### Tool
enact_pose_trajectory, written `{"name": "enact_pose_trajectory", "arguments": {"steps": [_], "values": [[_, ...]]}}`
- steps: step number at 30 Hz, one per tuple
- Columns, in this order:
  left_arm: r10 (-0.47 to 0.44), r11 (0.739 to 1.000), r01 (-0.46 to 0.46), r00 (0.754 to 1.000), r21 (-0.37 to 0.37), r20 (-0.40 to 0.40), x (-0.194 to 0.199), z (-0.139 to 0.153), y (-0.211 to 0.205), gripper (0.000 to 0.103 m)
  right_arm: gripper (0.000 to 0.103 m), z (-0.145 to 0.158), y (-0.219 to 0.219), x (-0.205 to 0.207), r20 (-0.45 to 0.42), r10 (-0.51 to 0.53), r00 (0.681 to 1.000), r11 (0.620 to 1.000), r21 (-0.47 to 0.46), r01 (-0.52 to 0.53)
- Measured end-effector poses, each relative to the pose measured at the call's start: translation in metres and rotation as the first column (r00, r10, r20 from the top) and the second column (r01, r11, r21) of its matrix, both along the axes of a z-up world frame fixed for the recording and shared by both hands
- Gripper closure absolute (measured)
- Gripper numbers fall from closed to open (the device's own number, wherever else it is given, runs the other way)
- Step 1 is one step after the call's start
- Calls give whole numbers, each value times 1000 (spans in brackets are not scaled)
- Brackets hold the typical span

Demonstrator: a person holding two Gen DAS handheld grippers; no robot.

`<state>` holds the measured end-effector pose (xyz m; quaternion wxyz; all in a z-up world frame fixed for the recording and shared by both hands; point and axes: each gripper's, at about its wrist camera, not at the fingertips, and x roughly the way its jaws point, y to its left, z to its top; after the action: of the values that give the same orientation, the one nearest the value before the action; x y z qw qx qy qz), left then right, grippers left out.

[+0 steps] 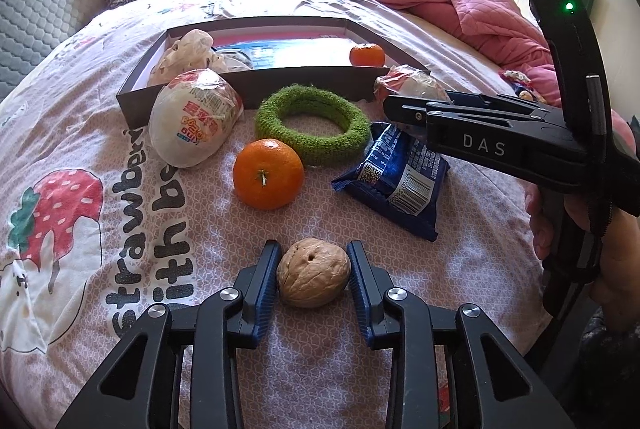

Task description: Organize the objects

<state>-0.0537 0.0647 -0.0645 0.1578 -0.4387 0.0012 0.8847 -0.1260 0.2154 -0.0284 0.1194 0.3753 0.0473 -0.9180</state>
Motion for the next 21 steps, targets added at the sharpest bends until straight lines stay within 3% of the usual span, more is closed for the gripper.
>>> {"name": "enact_pose_trajectory", "arguments": {"steps": [21], "values": [[-4,1000,4,999,6,-35,6,16,-2,69,52,15,5,9,-46,-6,999,1000,-31,5]]}}
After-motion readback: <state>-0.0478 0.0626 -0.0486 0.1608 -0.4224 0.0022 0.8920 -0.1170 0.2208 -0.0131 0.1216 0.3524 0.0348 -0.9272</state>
